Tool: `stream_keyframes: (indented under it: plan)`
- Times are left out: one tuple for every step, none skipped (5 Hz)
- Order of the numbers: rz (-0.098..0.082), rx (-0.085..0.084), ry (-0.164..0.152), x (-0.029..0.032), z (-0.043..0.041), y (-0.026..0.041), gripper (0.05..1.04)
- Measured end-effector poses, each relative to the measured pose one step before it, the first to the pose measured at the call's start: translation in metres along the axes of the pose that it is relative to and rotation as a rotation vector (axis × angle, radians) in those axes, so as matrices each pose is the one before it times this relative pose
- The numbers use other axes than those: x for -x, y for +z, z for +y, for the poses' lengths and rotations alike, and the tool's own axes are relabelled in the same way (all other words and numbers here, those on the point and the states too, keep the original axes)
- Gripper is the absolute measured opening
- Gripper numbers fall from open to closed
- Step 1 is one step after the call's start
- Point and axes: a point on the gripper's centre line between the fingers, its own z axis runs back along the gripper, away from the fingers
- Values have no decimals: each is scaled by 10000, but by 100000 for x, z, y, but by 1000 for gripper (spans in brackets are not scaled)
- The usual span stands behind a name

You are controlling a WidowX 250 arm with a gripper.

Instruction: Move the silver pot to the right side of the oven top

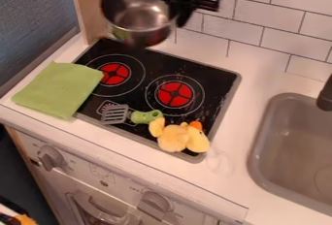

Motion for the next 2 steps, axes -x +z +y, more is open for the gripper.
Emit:
stream_keyframes:
  plan:
    - [-457,535,-1036,869,-4730,2076,80]
    - [-32,474,-842,226,-4512,-250,80]
